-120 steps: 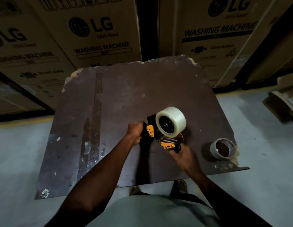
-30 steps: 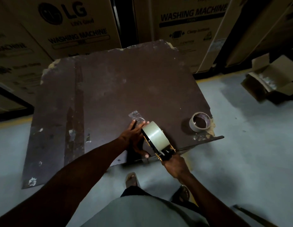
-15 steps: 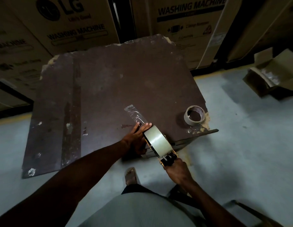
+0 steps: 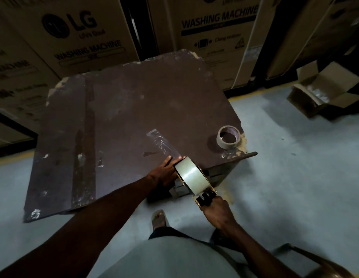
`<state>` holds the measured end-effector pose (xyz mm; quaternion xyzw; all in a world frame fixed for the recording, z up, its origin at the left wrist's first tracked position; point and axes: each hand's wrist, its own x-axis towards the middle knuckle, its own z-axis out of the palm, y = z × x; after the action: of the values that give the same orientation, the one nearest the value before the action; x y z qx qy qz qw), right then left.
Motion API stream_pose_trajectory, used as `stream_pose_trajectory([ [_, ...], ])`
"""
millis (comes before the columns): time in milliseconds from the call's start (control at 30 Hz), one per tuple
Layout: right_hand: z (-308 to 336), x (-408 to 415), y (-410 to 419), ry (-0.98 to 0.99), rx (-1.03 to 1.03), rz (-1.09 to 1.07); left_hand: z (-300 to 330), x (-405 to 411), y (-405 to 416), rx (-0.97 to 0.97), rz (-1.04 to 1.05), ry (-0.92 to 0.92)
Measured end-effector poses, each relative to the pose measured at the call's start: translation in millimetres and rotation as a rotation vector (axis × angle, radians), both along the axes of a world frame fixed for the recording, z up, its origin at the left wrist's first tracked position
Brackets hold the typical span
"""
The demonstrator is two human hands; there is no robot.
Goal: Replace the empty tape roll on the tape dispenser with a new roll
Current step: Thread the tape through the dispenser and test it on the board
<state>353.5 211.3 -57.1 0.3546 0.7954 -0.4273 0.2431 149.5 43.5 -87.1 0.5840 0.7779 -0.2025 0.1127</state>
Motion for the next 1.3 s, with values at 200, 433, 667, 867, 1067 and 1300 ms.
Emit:
stream_pose_trajectory([
  [200, -4, 32, 6, -0.048, 0.003, -0.018, 2, 11, 1, 0.079, 0.167, -0.080],
  [433, -22, 24, 11, -0.066, -0.004, -0.021, 2, 15, 3, 0.065, 0.177, -0.118],
  [667, -32, 16, 7, -0.041, -0.055, -0.094, 2, 16, 4, 0.074, 0.197, -0.168],
  [867, -38, 16, 1, -0.045, -0.116, -0.172, 5, 15, 1, 0.156, 0.251, -0.270],
  [1067, -24, 16, 2, -0.019, -0.087, -0.129, 5, 17, 2, 0.192, 0.315, -0.313],
  [1300, -39, 27, -8, -0.073, -0.206, -0.189, -3, 15, 0, 0.186, 0.294, -0.284],
])
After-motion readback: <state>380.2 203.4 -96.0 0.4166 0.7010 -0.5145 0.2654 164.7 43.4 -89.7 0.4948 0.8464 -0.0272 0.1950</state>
